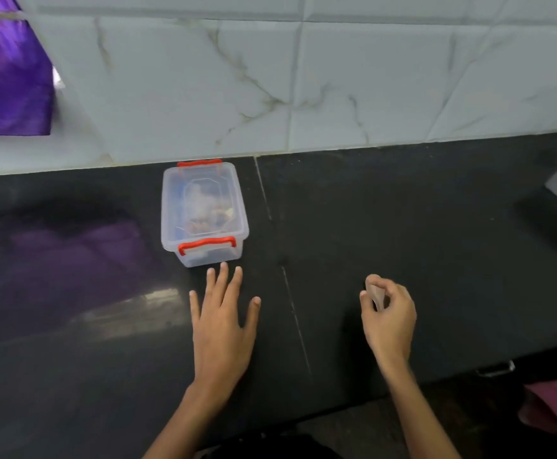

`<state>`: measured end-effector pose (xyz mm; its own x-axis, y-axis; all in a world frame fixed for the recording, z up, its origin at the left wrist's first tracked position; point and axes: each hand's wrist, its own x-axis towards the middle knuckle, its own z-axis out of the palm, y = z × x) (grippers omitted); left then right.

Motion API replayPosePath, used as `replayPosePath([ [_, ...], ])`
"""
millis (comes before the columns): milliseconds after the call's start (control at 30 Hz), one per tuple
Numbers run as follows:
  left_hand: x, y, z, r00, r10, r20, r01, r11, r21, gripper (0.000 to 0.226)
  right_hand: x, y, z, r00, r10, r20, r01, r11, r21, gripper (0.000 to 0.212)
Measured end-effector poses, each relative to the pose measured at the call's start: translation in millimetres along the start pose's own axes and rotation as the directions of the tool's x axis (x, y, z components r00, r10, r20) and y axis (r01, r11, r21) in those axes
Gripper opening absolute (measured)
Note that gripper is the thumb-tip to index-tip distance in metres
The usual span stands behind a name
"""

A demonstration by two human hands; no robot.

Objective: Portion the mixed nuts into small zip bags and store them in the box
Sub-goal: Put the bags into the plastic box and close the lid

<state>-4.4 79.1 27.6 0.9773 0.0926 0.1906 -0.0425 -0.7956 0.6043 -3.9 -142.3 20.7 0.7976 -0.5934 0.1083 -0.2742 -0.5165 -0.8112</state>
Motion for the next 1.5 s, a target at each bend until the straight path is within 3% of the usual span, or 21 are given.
replayPosePath([
  [100,-3.3,-3.4,11.1,0.992,0.124,0.014,-0.125,0.981,0.149,0.060,-9.2,21.3,-15.6,0.995,0.073,-0.071,-0.080,0.993,-0.091,0.033],
  [300,-6.2,-4.7,17.6,0.981,0.177,0.075,-0.191,0.929,0.317,0.065,-21.1,34.3,-20.6,0.991,0.122,-0.049,-0.126,0.988,-0.092,0.034],
  [533,-4.4,-6.7,18.6,0.986,0.153,0.064,-0.166,0.899,0.406,0.067,-21.4,37.6,-15.2,0.995,0.090,-0.037,-0.096,0.970,-0.225,0.014],
  [733,-2.7,-12.4,13.2,0.990,0.144,-0.002,-0.128,0.885,0.447,0.065,-3.2,13.7,-7.4,0.994,0.096,0.050,-0.090,0.991,-0.102,0.015],
  [900,4.8,-21.3,3.9,0.987,0.139,-0.084,-0.083,0.877,0.473,0.061,17.6,-35.8,34.5,0.984,-0.029,0.174,0.037,0.998,-0.042,0.011],
  [1133,26.2,-34.4,-11.2,0.965,0.181,-0.188,-0.068,0.869,0.489,0.057,41.5,-91.8,129.5,0.959,-0.153,0.237,0.163,0.986,-0.020,0.014],
  [1500,49.6,-49.5,-18.2,0.954,0.179,-0.241,-0.042,0.875,0.482,0.054,51.8,-96.5,190.6,0.943,-0.119,0.311,0.180,0.968,-0.174,0.018],
])
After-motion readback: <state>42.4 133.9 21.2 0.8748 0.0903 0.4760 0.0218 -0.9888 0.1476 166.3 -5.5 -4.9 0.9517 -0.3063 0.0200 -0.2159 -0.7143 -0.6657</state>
